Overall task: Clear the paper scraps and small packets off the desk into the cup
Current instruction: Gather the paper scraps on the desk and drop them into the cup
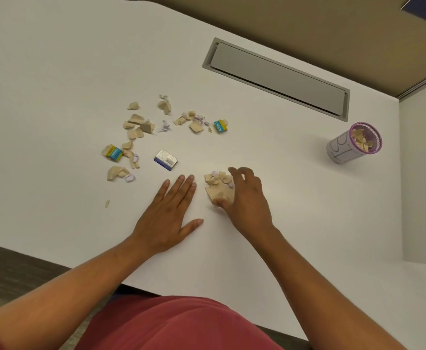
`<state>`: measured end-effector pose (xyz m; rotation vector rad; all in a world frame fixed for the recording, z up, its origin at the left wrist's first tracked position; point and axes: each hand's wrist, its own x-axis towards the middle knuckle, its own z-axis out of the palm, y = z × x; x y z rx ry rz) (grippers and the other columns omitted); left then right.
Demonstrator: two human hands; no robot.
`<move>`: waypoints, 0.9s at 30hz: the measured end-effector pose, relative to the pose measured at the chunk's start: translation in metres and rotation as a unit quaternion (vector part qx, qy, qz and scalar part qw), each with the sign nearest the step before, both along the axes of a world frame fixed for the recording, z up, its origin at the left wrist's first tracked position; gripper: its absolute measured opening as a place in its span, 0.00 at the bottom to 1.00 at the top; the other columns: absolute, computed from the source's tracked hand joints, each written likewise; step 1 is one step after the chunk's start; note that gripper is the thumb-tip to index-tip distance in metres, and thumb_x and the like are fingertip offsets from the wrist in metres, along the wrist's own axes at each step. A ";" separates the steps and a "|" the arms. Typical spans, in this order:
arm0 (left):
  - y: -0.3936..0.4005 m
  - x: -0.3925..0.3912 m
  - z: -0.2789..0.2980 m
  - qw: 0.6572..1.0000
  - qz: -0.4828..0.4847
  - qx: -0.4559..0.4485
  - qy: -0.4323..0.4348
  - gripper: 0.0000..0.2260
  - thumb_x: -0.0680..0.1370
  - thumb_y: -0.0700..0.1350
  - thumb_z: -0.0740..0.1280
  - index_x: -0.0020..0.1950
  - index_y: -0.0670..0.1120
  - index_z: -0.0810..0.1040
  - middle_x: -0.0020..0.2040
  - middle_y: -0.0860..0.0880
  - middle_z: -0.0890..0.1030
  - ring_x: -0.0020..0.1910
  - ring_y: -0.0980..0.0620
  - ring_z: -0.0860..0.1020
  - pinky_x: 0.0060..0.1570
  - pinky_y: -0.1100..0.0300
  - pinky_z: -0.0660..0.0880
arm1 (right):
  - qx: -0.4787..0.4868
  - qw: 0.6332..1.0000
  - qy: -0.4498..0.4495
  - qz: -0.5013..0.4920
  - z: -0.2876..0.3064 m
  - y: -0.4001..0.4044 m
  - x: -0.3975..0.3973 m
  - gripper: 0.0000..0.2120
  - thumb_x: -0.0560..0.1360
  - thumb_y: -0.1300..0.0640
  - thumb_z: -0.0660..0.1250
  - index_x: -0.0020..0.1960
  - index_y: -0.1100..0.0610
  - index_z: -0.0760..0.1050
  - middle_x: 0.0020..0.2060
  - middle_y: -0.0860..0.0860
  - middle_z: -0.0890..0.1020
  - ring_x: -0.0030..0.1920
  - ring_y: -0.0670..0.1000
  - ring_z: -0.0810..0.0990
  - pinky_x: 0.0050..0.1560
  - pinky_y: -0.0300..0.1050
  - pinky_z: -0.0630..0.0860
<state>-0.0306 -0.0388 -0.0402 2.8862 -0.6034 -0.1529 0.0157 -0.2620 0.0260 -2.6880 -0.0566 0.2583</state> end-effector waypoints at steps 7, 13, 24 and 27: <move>-0.001 -0.001 0.001 1.000 -0.004 0.014 -0.005 0.40 0.85 0.69 0.47 0.87 0.43 0.49 0.88 0.45 0.50 0.87 0.47 0.46 0.85 0.42 0.50 | -0.197 0.964 -0.003 0.176 -0.007 0.024 -0.003 0.31 0.84 0.43 0.57 0.82 0.39 0.44 0.83 0.54 0.50 0.68 0.62 0.67 0.57 0.53 0.78; -0.001 -0.001 0.000 1.000 -0.004 0.012 -0.008 0.40 0.84 0.70 0.45 0.87 0.44 0.47 0.88 0.46 0.48 0.87 0.47 0.46 0.85 0.43 0.49 | -0.204 0.962 0.010 0.183 -0.003 0.033 -0.002 0.32 0.83 0.60 0.59 0.83 0.46 0.51 0.81 0.56 0.57 0.70 0.62 0.65 0.57 0.50 0.79; 0.000 0.000 -0.004 1.000 -0.009 0.015 -0.021 0.40 0.85 0.70 0.45 0.87 0.43 0.50 0.88 0.45 0.49 0.87 0.46 0.47 0.85 0.42 0.51 | -0.180 0.965 -0.045 0.186 0.001 0.025 0.003 0.07 0.83 0.63 0.60 0.55 0.58 0.77 0.57 0.53 0.78 0.53 0.53 0.74 0.45 0.46 0.77; 0.000 0.000 -0.006 0.999 -0.010 0.016 -0.026 0.40 0.85 0.70 0.46 0.87 0.42 0.50 0.88 0.44 0.50 0.87 0.46 0.47 0.85 0.43 0.50 | -0.151 0.975 -0.038 0.158 -0.002 0.022 0.013 0.14 0.85 0.58 0.56 0.48 0.59 0.78 0.45 0.54 0.81 0.45 0.54 0.77 0.43 0.50 0.76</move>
